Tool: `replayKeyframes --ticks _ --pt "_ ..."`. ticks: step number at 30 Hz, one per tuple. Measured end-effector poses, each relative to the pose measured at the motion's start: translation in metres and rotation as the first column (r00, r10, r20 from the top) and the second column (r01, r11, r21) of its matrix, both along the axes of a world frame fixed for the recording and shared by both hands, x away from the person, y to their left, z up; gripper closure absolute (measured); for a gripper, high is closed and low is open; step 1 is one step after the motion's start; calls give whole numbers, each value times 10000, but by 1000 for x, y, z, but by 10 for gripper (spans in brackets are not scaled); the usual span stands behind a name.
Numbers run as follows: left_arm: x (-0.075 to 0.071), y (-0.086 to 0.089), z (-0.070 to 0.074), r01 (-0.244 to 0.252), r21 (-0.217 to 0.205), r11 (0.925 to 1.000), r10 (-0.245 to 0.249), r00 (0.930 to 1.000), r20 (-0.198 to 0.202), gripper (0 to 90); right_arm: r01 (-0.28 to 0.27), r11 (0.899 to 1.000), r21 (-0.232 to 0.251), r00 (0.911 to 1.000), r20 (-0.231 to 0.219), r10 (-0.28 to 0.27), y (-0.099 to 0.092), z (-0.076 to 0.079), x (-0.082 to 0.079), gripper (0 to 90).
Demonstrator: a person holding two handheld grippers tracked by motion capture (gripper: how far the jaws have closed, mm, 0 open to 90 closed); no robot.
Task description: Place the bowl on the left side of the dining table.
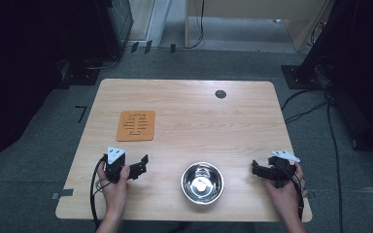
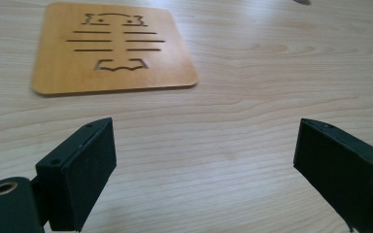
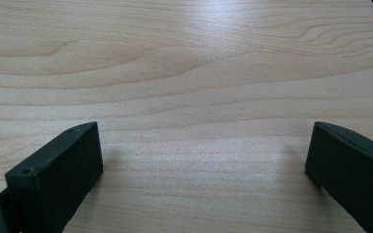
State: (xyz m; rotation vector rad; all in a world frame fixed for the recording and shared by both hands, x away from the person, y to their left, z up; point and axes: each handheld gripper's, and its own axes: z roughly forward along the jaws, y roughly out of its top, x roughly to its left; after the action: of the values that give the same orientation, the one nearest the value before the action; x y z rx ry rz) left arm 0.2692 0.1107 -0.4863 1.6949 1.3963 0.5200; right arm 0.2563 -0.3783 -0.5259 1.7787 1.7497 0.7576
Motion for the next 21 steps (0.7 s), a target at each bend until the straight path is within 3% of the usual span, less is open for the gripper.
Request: replayKeyframes --ticks 10,21 --pt "-3 -24 1 560 8 9984 -560 9984 8 79 1 10000 2 10000 -2 -1 0 0 0 0" --pt "-9 -43 3 784 -69 9969 -784 9969 69 78 0 10000 0 10000 1 0 0 0 0 0"
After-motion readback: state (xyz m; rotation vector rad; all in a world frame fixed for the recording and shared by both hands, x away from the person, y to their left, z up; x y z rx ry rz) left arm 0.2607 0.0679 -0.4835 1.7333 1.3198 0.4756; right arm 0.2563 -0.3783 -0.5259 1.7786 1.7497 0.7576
